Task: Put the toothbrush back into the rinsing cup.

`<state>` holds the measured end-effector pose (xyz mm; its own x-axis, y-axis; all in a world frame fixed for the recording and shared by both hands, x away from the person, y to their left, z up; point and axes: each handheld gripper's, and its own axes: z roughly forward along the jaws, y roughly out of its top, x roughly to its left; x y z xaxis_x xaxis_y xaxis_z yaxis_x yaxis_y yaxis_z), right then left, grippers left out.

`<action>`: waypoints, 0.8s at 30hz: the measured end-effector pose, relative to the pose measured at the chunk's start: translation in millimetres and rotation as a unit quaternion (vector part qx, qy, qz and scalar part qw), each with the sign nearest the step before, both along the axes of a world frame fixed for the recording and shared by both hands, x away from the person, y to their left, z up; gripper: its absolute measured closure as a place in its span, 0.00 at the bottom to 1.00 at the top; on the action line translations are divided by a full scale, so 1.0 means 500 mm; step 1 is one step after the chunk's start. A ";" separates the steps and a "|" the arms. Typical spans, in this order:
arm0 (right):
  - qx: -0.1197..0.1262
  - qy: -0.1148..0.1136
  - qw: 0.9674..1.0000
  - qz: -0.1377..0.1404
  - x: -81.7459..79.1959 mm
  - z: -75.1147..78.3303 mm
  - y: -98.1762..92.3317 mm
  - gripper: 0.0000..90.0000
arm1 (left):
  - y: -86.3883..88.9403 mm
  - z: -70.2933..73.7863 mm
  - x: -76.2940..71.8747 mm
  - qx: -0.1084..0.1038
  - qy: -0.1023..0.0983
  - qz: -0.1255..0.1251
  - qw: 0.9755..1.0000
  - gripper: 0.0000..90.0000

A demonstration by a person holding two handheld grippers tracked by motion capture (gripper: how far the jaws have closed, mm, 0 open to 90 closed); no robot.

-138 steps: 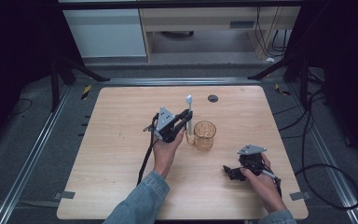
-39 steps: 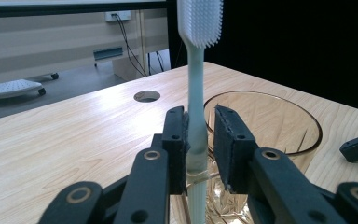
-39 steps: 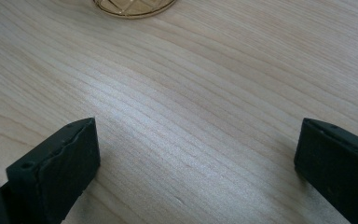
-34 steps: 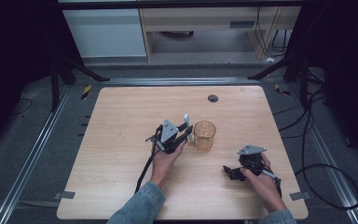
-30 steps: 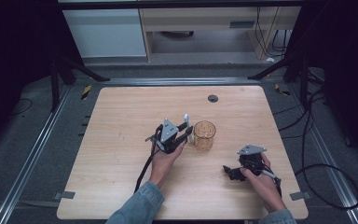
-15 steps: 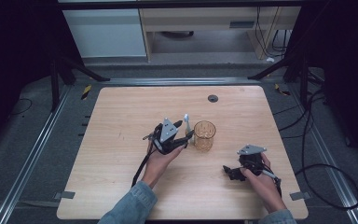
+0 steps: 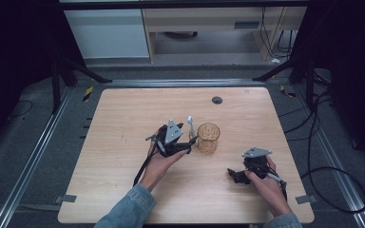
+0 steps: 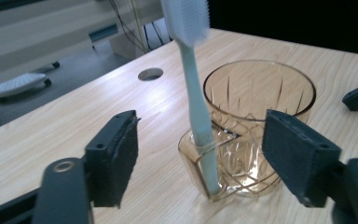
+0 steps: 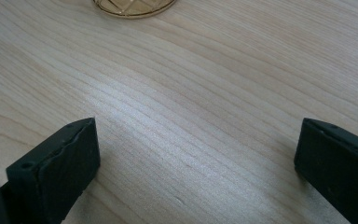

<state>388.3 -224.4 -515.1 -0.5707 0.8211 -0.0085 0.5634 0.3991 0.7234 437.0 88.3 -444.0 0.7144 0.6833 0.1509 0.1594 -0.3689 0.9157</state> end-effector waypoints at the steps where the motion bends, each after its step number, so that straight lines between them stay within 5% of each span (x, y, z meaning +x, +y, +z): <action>1: 0.000 0.000 1.000 0.000 0.000 0.000 0.000 0.00 | 0.002 0.001 0.001 0.001 0.009 0.000 1.000 0.25; 10: 0.000 0.000 1.000 0.000 0.000 0.000 0.000 0.00 | 0.011 0.014 -0.003 0.016 0.048 -0.003 0.999 0.17; 19: 0.000 0.000 1.000 0.000 0.000 0.000 0.000 0.00 | 0.015 0.035 -0.006 0.042 0.111 0.013 0.993 0.14; 24: 0.000 0.000 1.000 0.000 0.000 0.000 0.000 0.00 | 0.025 0.040 -0.009 0.044 0.124 0.023 0.991 0.14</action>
<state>388.3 -224.3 -515.1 -0.5702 0.8215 -0.0086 0.5638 0.3988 0.7233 432.6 100.6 -423.9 0.7050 0.7084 0.0350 0.3947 -0.4328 0.8105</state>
